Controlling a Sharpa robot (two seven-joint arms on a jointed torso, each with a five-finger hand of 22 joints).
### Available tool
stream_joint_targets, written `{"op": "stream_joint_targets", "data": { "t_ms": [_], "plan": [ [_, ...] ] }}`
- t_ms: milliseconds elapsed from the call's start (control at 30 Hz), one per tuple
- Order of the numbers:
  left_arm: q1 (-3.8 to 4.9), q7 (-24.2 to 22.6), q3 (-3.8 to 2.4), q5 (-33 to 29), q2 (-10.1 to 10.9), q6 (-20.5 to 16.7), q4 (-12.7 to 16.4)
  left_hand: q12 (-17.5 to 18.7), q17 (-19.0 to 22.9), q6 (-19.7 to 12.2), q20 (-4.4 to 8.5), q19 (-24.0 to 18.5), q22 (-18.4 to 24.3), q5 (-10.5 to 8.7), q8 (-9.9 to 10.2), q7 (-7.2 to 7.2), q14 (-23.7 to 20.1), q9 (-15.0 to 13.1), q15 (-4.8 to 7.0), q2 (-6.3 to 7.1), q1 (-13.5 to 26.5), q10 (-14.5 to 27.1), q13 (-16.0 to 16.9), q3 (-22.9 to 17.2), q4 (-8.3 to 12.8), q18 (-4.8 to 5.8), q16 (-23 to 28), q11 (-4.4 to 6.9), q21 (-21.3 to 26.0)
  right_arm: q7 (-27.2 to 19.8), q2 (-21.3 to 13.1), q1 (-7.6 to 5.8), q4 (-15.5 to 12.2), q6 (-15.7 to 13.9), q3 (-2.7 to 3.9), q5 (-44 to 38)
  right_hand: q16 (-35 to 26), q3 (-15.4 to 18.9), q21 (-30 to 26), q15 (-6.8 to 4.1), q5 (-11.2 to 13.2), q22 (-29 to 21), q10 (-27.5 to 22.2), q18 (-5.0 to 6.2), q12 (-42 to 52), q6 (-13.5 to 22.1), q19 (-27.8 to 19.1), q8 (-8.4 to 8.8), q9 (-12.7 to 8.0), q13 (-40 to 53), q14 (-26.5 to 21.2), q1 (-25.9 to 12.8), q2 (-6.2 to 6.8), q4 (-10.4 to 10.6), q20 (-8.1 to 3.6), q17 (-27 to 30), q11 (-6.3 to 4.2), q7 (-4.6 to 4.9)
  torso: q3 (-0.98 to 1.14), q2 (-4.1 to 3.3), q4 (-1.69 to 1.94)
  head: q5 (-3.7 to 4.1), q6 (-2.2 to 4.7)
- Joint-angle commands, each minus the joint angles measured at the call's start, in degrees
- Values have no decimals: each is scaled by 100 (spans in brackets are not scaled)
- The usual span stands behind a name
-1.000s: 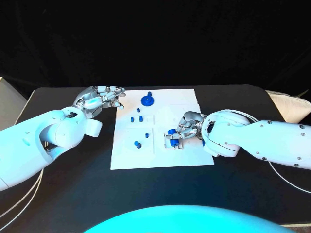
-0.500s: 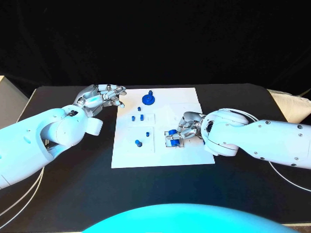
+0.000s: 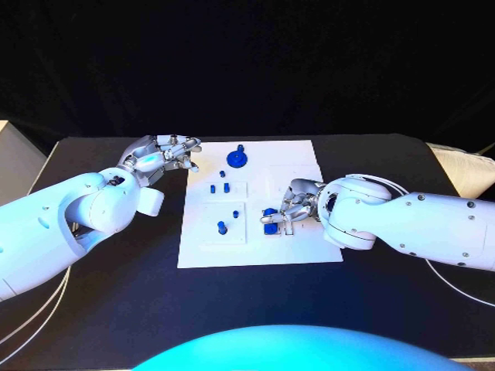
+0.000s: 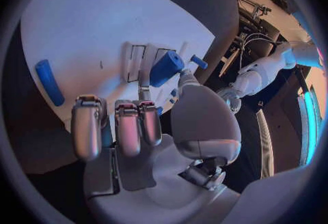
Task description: Assemble the parts on the task board
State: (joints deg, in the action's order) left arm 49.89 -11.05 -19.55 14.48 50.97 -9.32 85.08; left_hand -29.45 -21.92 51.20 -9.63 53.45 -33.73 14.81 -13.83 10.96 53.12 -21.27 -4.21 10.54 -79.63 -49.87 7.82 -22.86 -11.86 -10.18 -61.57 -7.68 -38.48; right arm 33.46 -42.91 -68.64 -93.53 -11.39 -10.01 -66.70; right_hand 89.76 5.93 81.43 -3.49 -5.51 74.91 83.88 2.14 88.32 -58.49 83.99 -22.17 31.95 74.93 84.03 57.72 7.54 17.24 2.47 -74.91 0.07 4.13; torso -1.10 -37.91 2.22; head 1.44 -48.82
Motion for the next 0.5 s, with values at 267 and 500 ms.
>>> {"op": "stream_joint_targets", "data": {
  "t_ms": [267,500],
  "plan": [
    [1,-32,-3,-32,-1,-5,22,-30,10,10,-3,55,20,-32,-18,-5,21,-2,6,-23,-32,50,-14,24,-45,-26,33,-16,54,-71,-88,41,-146,-183,-3,-100,24,108,7,-26,52,1303,484,-62,-34,38,447,-48,21,1359,597,-78,13,-17,-26,-1509,-16,1,6,4,-6,-5,-2],
    [1,-33,-3,-32,-4,-1,14,-30,10,10,-3,55,20,-32,-18,-5,21,-2,6,-23,-32,50,-14,24,-45,-26,33,-16,54,-240,-326,62,-444,-625,-1,-50,24,70,157,-54,-52,1341,527,-88,29,-54,478,-149,64,1406,597,304,-49,-26,-45,-1509,-53,-44,10,1,-6,-12,21]
  ]
}}
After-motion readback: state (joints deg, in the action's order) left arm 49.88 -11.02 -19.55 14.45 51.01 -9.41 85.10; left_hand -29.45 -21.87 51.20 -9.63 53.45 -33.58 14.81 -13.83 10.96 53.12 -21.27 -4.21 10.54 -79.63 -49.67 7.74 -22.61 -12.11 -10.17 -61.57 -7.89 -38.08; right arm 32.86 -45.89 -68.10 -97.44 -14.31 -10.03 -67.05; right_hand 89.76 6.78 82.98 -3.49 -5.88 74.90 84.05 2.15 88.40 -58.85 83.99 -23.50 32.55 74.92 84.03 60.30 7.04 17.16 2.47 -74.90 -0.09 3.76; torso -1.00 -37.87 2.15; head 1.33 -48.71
